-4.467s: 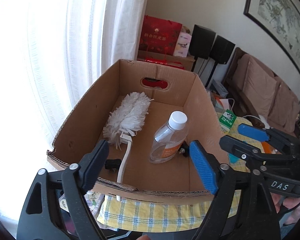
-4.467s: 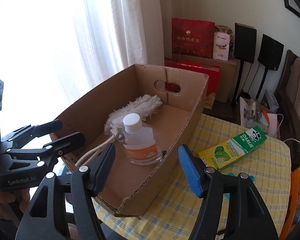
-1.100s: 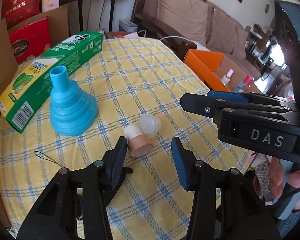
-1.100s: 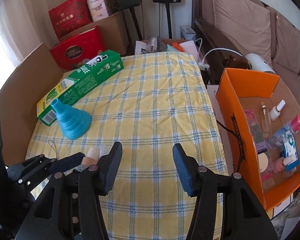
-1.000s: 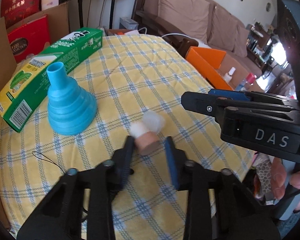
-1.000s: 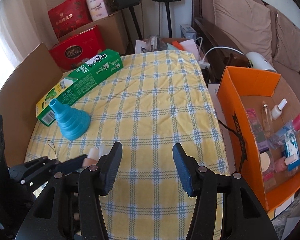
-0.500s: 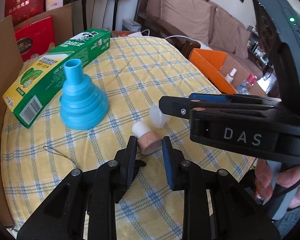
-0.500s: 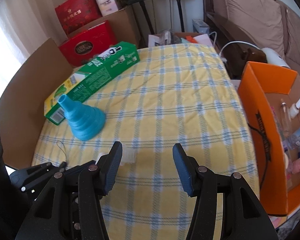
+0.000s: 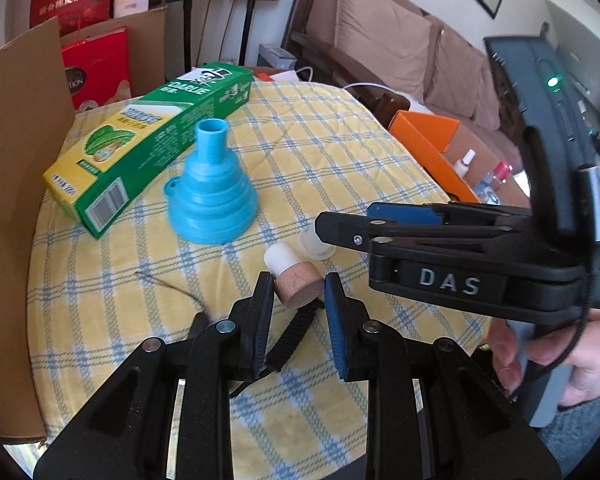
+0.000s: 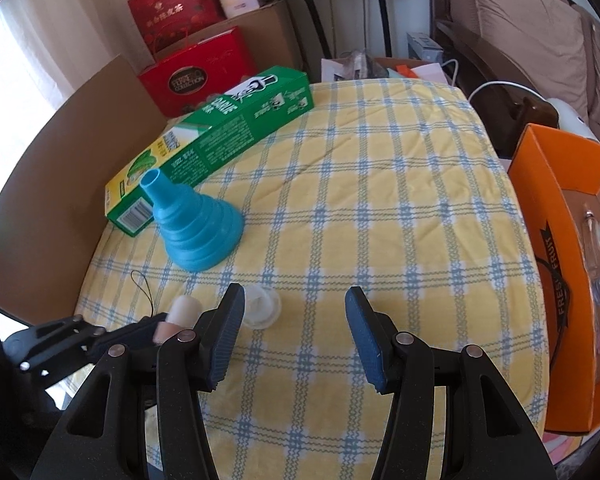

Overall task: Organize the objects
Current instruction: 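Close the right gripper on the clear plastic cap while the left gripper holds the jar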

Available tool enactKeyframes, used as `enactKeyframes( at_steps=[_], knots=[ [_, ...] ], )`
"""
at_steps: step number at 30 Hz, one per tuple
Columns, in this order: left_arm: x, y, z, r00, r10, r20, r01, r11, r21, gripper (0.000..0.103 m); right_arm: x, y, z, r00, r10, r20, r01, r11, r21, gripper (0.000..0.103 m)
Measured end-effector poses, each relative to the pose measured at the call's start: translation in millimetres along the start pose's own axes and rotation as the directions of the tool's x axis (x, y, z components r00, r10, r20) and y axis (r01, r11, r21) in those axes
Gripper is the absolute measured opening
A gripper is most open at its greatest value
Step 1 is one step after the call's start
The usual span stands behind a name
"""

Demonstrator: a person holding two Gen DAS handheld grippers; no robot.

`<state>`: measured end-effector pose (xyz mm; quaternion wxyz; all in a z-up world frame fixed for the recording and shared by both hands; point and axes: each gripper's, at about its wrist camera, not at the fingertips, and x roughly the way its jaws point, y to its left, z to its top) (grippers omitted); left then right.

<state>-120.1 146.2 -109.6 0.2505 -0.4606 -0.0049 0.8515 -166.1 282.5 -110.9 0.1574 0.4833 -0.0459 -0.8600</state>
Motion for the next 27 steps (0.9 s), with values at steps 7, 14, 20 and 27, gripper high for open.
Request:
enactKeyframes(
  at_steps=[7,14,20,27],
  knots=[
    [-17.0,13.0,-8.6,1.000,0.007,0.007,-0.007,1.000,-0.020,0.024,4.3,14.0,-2.3,1.000,0.023,0.003,-0.023,0.999,-0.039,0.055],
    [-28.2,22.5,-14.9,1.000,0.003,0.014,-0.003,0.999,-0.041,0.024,14.3,26.1,-3.5,1.000,-0.003,-0.006,0.003,0.997,-0.080,0.047],
    [-35.4,26.3,-16.0,1.000,0.001,0.027,0.001,0.998,-0.058,0.024,16.4,27.2,-3.1,0.999,-0.037,-0.004,0.036,0.994,-0.098,0.024],
    [-46.9,22.8,-11.6,0.999,-0.003,0.054,0.006,0.998,-0.055,0.024,-0.4,29.2,-0.2,0.999,-0.030,0.026,0.032,0.995,-0.092,0.024]
  ],
)
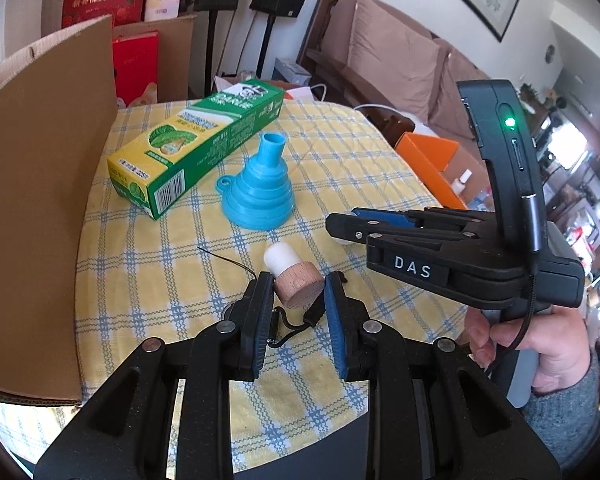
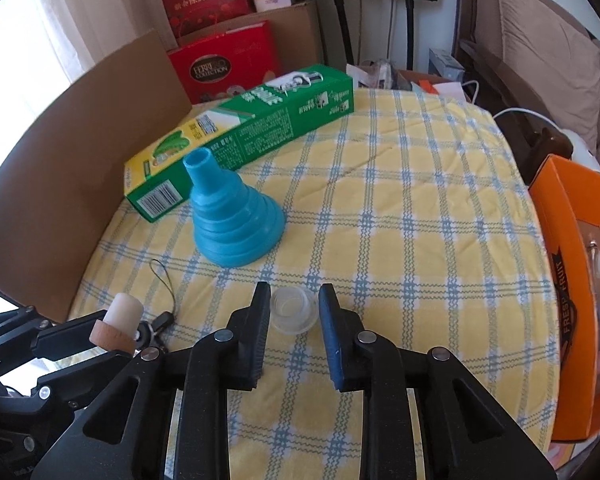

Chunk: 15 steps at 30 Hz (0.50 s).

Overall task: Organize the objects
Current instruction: 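Close the right gripper on the clear plastic cap while the left gripper holds the jar, then carry the jar in the left gripper while the right carries the clear cap over the box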

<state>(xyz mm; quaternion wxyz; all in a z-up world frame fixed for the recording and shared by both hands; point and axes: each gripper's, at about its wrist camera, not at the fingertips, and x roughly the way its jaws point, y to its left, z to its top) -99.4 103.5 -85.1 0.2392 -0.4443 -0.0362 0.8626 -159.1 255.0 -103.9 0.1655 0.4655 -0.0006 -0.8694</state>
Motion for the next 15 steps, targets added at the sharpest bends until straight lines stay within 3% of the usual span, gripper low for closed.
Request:
enactKeyframes(
  at_steps=[15],
  knots=[
    [-62.0,-2.4,15.6,0.993,0.012,0.114,-0.012,1.000,0.003,0.024,-59.0,39.4,25.1,0.995,0.033,0.092,-0.030,0.999,-0.038,0.024]
  ],
)
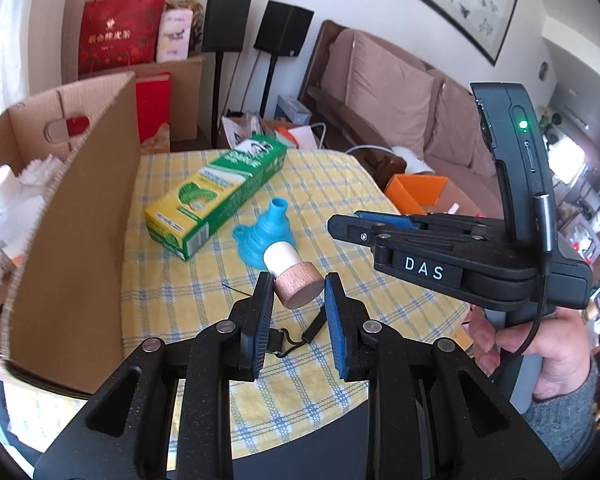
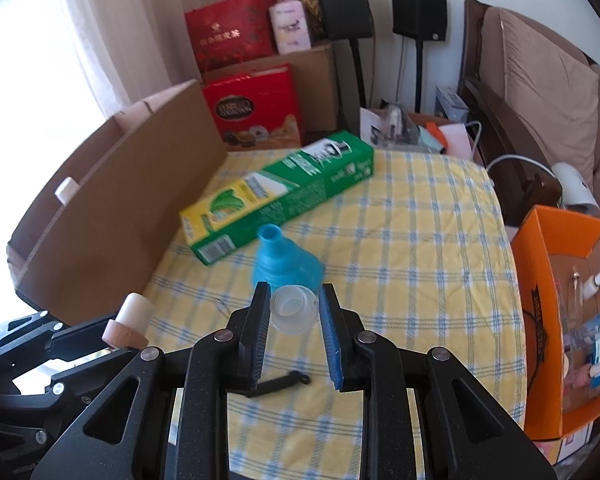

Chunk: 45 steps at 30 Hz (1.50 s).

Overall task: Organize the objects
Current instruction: 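Carry the jar in the left gripper while the right carries the clear cap over the box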

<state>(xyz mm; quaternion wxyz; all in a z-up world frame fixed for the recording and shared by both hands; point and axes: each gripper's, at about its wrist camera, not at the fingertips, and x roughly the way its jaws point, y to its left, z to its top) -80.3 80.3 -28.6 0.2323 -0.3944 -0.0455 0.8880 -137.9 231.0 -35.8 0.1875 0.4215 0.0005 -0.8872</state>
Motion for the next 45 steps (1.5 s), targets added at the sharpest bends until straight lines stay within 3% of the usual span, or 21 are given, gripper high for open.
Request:
enactKeyframes(
  at_steps=[5,19,36,45],
  knots=[
    [-20.7,5.3,3.4,0.999,0.046,0.030,-0.047,0.998,0.030,0.024,-10.1,18.8,5.3,1.000,0.011,0.019,-0.011,1.000,-0.023,0.024],
    [-71.1,42.8,20.7,0.985,0.125,0.116,-0.118,0.991,-0.066,0.024,-44.6,73.8,18.8,0.990,0.023,0.140,-0.009,0.995,-0.100,0.024],
    [-101.3,96.2,19.9,0.957,0.252,0.146,-0.230,0.961,-0.151,0.024,-35.7,141.7,26.9,0.986,0.093,0.135,-0.068,0.981,-0.180,0.024],
    [-107.5,120.1,19.0,0.947,0.287,0.145,-0.262,0.950,-0.170,0.024,-30.5,163.9,34.0,0.983,0.129,0.131,-0.102,0.976,-0.194,0.024]
  ],
)
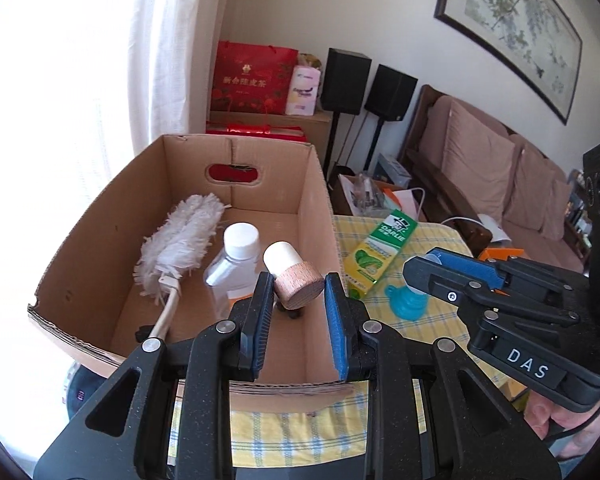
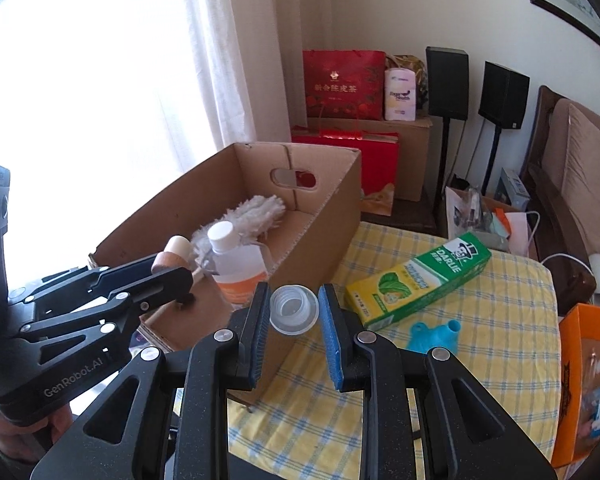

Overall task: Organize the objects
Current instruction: 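Carry the jar in the left gripper while the right carries the clear cap over the box, then open the left gripper to drop the jar while the right gripper releases the cap into the box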

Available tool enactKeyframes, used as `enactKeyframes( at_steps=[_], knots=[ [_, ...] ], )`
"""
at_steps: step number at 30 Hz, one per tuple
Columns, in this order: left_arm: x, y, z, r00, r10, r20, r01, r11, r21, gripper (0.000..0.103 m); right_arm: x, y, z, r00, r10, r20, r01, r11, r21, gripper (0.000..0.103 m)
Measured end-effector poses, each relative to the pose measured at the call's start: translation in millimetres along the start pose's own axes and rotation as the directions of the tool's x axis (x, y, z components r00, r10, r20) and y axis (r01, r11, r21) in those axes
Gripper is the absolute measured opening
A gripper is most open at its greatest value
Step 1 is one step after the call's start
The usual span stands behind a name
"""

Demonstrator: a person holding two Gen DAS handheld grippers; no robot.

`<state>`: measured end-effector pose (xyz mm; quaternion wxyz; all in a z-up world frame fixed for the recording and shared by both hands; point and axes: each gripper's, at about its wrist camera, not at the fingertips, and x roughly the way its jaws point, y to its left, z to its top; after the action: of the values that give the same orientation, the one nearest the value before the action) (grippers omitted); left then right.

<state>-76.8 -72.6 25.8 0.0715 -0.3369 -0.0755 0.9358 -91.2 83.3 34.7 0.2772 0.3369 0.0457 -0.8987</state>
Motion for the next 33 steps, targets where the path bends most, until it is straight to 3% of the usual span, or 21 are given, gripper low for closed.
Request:
enactKeyframes(
  at_steps=[17,20,24,27,31,33],
  knots=[
    [21.0,42.7,-9.8,0.997,0.020,-0.068,-0.024,0.997,-0.068,0.024,43.0,31.4,6.9,0.991,0.123,-0.053,-0.123,0.992,0.007,0.024],
    [21.3,47.2,-10.8,0.998,0.016,-0.067,-0.022,0.996,-0.084,0.031,48.7,30.3,6.4,0.989,0.131,-0.066,-0.130,0.991,0.021,0.025],
    [20.0,53.2,-10.8,0.998,0.012,-0.062,-0.019,0.994,-0.108,0.035,48.8,24.8,6.5,0.990,0.130,-0.062,-0.127,0.991,0.046,0.036],
    [19.2,56.8,-10.5,0.998,0.016,-0.060,-0.023,0.993,-0.120,0.044,44.3,20.7,7.8,0.991,0.127,-0.052,-0.124,0.991,0.052,0.036],
    [16.2,57.8,-10.1,0.999,0.014,-0.044,-0.020,0.991,-0.135,0.072,36.7,12.0,9.2,0.993,0.114,-0.033,-0.112,0.992,0.066,0.041],
    [14.3,56.7,-9.6,0.999,0.022,-0.033,-0.026,0.991,-0.134,0.077,32.4,6.0,8.9,0.995,0.096,-0.021,-0.095,0.993,0.074,0.052]
  ],
)
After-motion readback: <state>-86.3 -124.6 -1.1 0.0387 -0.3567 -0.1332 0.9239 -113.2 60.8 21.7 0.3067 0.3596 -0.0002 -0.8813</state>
